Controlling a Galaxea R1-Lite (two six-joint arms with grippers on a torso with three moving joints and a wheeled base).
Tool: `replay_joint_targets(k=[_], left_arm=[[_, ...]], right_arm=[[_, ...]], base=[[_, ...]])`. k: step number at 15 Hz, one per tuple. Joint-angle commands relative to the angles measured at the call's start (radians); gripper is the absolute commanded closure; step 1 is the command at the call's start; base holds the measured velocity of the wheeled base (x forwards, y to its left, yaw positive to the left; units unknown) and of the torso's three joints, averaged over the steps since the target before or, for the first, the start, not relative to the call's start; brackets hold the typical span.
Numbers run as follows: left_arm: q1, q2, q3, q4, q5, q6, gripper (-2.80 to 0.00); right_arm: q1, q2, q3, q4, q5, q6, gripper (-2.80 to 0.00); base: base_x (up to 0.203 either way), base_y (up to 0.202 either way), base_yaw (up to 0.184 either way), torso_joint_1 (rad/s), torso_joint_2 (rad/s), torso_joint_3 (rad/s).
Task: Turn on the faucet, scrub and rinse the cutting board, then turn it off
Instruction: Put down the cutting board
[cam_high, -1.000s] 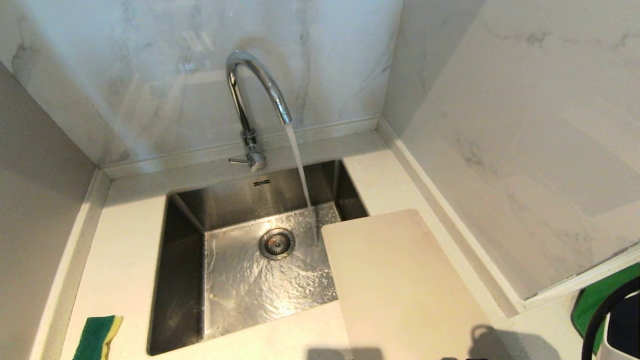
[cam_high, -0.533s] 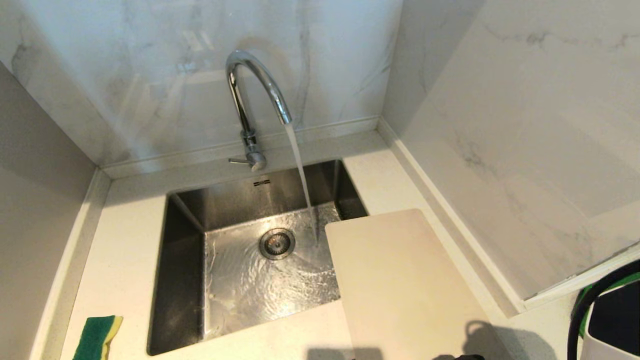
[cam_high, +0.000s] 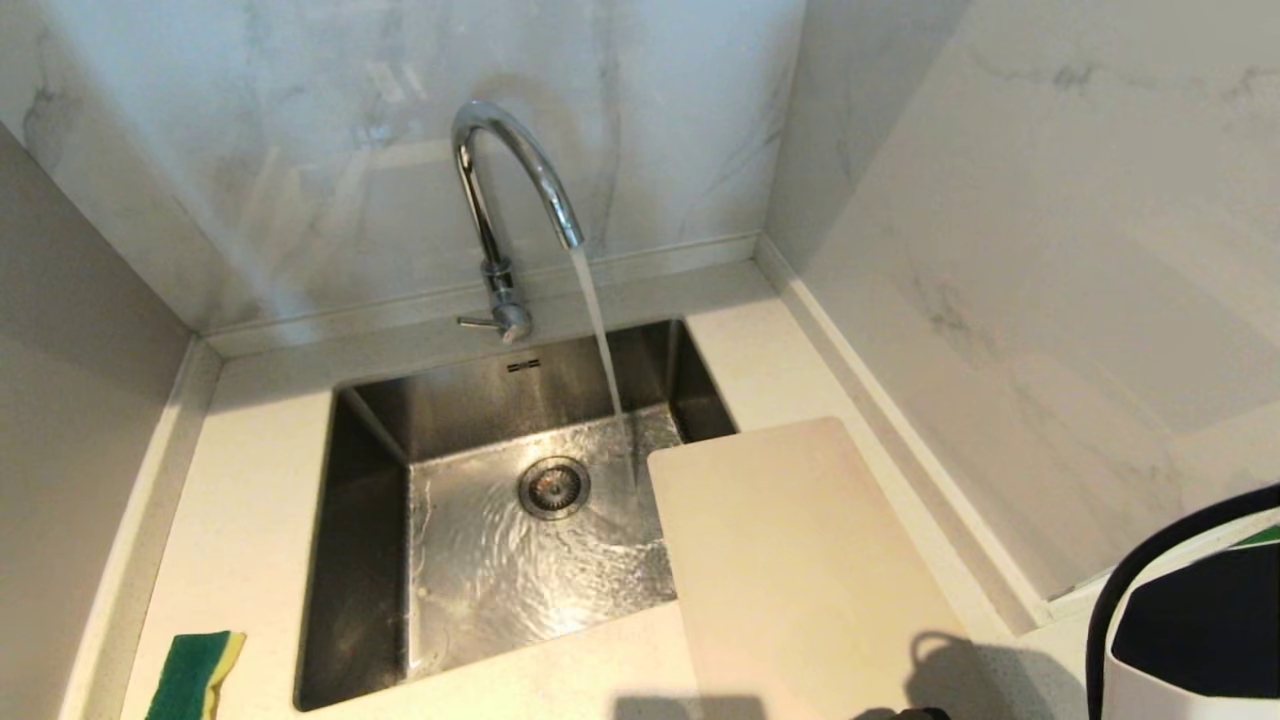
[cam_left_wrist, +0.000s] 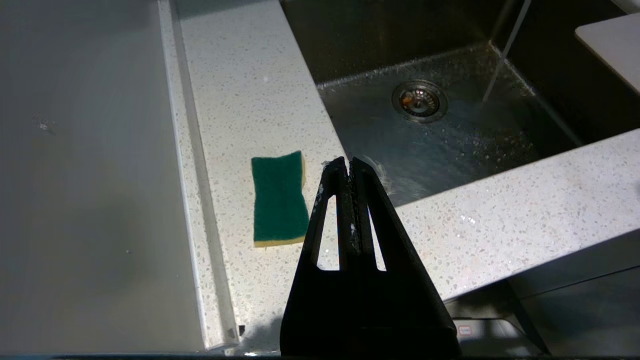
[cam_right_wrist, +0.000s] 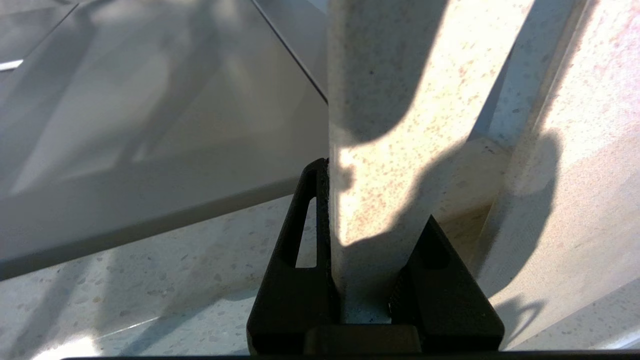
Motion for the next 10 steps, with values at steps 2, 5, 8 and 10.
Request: replay_joint_targets(k=[2,5,8,10], left_arm=[[0.0,0.001,0.0,0.0,0.0,0.0,0.0],[0.0,0.001,0.0,0.001,0.0,0.0,0.0],[0.0,0.001,0.0,-0.001,0.0,0.0,0.0],[0.0,0.001,0.0,0.0,0.0,0.001,0.0]], right_arm=[[-0.005,0.02,-0.013,-0.005,-0.001,-0.008,0.0],[-0.012,0.046,-0.009,-0.007,-0.001,-0.007,0.0],[-0.015,0.053,-0.003,-0.004,-0.001,-0.009,0.0],[-0.022,0.069,-0.022,-0.004,-0.001,-0.015,0.0]], base=[[0.0,0.0,0.0,0.0,0.0,0.0],[0.0,0.0,0.0,0.0,0.0,0.0],[0.0,0.0,0.0,0.0,0.0,0.0],[0.0,0.0,0.0,0.0,0.0,0.0]])
